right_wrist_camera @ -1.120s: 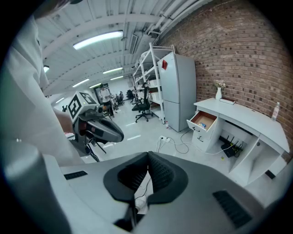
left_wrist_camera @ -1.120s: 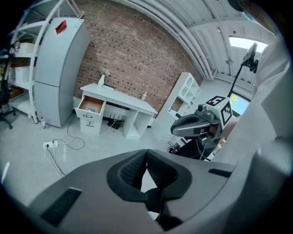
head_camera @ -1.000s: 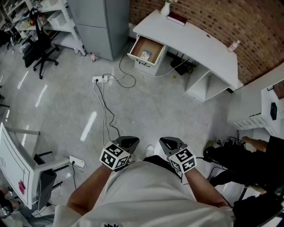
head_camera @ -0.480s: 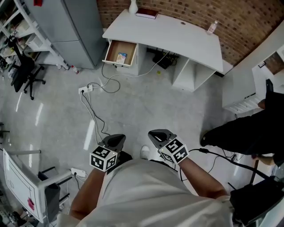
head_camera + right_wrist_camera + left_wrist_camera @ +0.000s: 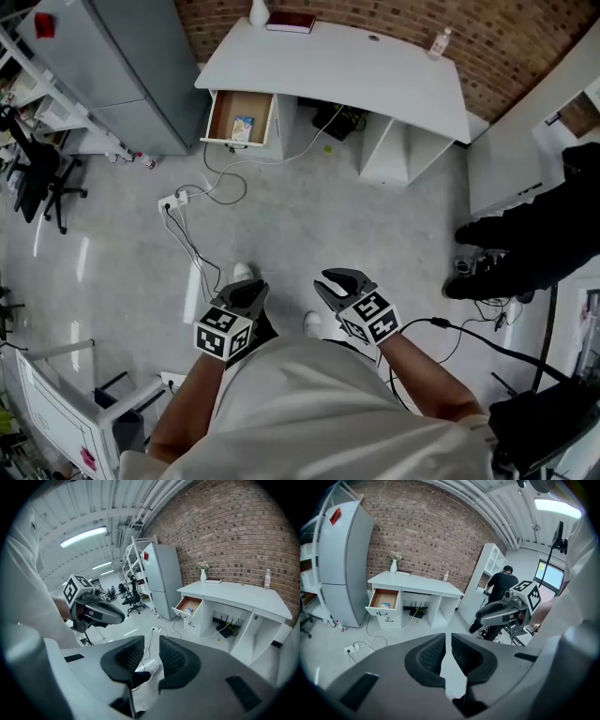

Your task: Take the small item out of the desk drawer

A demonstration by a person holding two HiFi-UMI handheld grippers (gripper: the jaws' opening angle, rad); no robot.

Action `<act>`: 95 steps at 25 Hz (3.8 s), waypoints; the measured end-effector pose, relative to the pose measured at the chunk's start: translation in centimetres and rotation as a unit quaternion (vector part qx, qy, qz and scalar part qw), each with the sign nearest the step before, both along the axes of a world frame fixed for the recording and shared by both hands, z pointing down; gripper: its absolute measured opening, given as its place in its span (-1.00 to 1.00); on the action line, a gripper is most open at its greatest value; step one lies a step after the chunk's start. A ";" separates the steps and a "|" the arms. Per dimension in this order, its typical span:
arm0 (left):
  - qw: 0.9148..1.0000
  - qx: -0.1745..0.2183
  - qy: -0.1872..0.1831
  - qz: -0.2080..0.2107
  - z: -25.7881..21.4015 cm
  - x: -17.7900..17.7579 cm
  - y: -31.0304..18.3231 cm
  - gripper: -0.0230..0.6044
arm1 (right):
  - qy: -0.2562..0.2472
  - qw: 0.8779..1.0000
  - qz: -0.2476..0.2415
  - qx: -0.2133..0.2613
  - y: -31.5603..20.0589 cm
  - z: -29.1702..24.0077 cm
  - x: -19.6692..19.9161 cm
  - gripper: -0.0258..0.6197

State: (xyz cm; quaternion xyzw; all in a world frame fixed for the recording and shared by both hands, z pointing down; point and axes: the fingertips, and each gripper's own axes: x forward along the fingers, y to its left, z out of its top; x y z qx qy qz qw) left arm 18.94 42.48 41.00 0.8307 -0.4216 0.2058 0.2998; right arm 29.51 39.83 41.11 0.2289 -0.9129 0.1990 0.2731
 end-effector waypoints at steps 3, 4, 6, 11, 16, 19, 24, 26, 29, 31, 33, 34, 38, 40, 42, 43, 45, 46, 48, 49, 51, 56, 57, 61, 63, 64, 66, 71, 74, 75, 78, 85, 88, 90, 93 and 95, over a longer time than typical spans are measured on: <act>1.000 0.004 0.014 0.014 0.9 -1.7 -4.6 -0.76 | 0.012 1.000 0.016 -0.001 -3.8 1.2 -1.5 -0.56; 1.000 0.004 0.018 0.023 1.1 -2.8 -6.1 -0.70 | 0.017 1.000 0.024 -0.002 -5.0 1.4 -2.5 -0.56; 0.999 0.001 0.018 0.043 1.2 -5.6 -8.8 -0.64 | 0.023 0.999 0.040 0.000 -7.5 1.1 -5.3 -0.57; 0.997 -0.010 0.015 0.078 1.5 -14.0 -15.8 -0.56 | 0.026 0.997 0.067 0.015 -14.1 -0.4 -13.9 -0.70; 0.995 -0.020 0.006 0.096 2.5 -21.8 -20.9 -0.51 | 0.030 0.995 0.092 0.017 -19.2 -0.7 -21.0 -0.80; 0.996 -0.026 0.005 0.090 3.3 -24.4 -23.1 -0.50 | 0.034 0.995 0.095 0.014 -20.5 -0.7 -23.2 -0.81; 0.997 -0.036 0.013 0.069 4.6 -25.4 -26.3 -0.46 | 0.039 0.995 0.093 -0.002 -22.6 0.1 -23.9 -0.81; 0.997 -0.042 0.012 0.067 5.3 -25.1 -27.9 -0.43 | 0.037 0.994 0.098 -0.010 -24.4 0.6 -23.5 -0.81; 0.997 -0.053 0.001 0.061 6.3 -25.1 -31.3 -0.38 | 0.034 0.995 0.094 -0.019 -28.1 1.4 -23.5 -0.81; 0.997 -0.060 -0.007 0.051 6.9 -25.5 -34.3 -0.35 | 0.032 0.996 0.086 -0.023 -31.3 1.7 -23.8 -0.81; 0.997 -0.071 -0.018 0.035 7.6 -25.9 -37.5 -0.32 | 0.030 0.996 0.072 -0.031 -34.5 2.3 -24.2 -0.81; 0.996 -0.079 -0.022 0.026 8.2 -26.2 -39.1 -0.29 | 0.030 0.997 0.065 -0.035 -36.2 2.6 -24.3 -0.81; 0.994 -0.109 -0.026 -0.015 10.5 -26.4 -47.2 -0.20 | 0.028 0.998 0.037 -0.044 -43.9 3.7 -24.2 -0.81; 0.992 -0.120 -0.032 -0.033 12.0 -26.0 -51.6 -0.14 | 0.028 0.998 0.028 -0.047 -47.7 4.6 -23.3 -0.81; 0.989 -0.130 -0.048 -0.045 13.8 -25.9 -55.5 -0.09 | 0.026 0.998 0.025 -0.060 -50.6 5.8 -22.5 -0.81; 0.988 -0.136 -0.058 -0.050 14.9 -26.1 -57.1 -0.07 | 0.024 0.997 0.024 -0.069 -51.6 6.5 -22.2 -0.81; 0.984 -0.147 -0.076 -0.058 17.9 -26.5 -60.3 -0.05 | 0.024 0.996 0.020 -0.084 -53.4 8.4 -21.8 -0.81; 0.983 -0.150 -0.085 -0.063 19.7 -26.6 -62.1 -0.03 | 0.025 0.996 0.017 -0.088 -54.5 9.6 -21.5 -0.81; 0.980 -0.155 -0.100 -0.072 23.6 -26.7 -65.9 0.01 | 0.028 0.995 0.013 -0.097 -56.5 12.3 -20.8 -0.81; 0.978 -0.160 -0.106 -0.076 25.4 -26.8 -67.5 0.03 | 0.029 0.994 0.013 -0.104 -57.4 13.4 -20.5 -0.81; 0.975 -0.170 -0.118 -0.078 28.3 -27.1 -70.4 0.05 | 0.030 0.992 0.017 -0.122 -58.7 15.2 -20.2 -0.81; 0.967 -0.194 -0.145 -0.078 35.6 -27.4 -75.6 0.13 | 0.037 0.987 0.032 -0.151 -61.2 18.7 -19.0 -0.81; 0.964 -0.201 -0.153 -0.081 37.2 -27.7 -76.2 0.15 | 0.037 0.986 0.034 -0.157 -61.4 19.5 -18.8 -0.81; 0.953 -0.226 -0.181 -0.090 42.5 -28.8 -78.3 0.19 | 0.045 0.984 0.036 -0.170 -62.4 22.0 -18.1 -0.81; 0.953 -0.227 -0.180 -0.088 45.0 -28.6 -79.3 0.21 | 0.047 0.983 0.036 -0.176 -62.6 23.0 -17.8 -0.81; 0.953 -0.226 -0.184 -0.085 46.0 -28.7 -79.8 0.21 | 0.049 0.982 0.036 -0.179 -62.7 23.6 -17.7 -0.81; 0.950 -0.233 -0.192 -0.078 47.7 -29.2 -80.8 0.22 | 0.053 0.981 0.036 -0.184 -63.1 24.8 -17.7 -0.81; 0.945 -0.245 -0.204 -0.078 51.2 -30.3 -82.3 0.25 | 0.064 0.979 0.020 -0.193 -63.5 26.6 -18.3 -0.81; 0.942 -0.256 -0.203 -0.075 52.7 -30.3 -82.6 0.26 | 0.069 0.978 0.015 -0.195 -63.7 27.3 -18.3 -0.81; 0.940 -0.267 -0.201 -0.075 53.2 -30.2 -82.7 0.26 | 0.071 0.978 0.016 -0.197 -63.8 27.6 -18.3 -0.81; 0.930 -0.300 -0.203 -0.069 53.9 -30.0 -82.5 0.27 | 0.074 0.976 0.017 -0.203 -64.1 28.3 -18.2 -0.81; 0.928 -0.305 -0.204 -0.067 54.3 -30.2 -82.5 0.27 | 0.069 0.975 0.013 -0.209 -63.8 28.6 -18.9 -0.81; 0.927 -0.304 -0.209 -0.074 56.0 -30.8 -82.9 0.27 | 0.070 0.975 0.016 -0.212 -63.6 28.8 -18.6 -0.81; 0.925 -0.297 -0.225 -0.079 56.9 -31.6 -83.2 0.27 | 0.072 0.974 0.016 -0.215 -63.3 28.9 -18.4 -0.81; 0.920 -0.307 -0.227 -0.091 56.1 -31.7 -83.0 0.27 | 0.073 0.973 0.015 -0.220 -62.8 28.9 -18.1 -0.81; 0.913 -0.332 -0.218 -0.094 55.6 -31.2 -82.0 0.27 | 0.072 0.973 0.014 -0.221 -62.6 28.7 -17.9 -0.81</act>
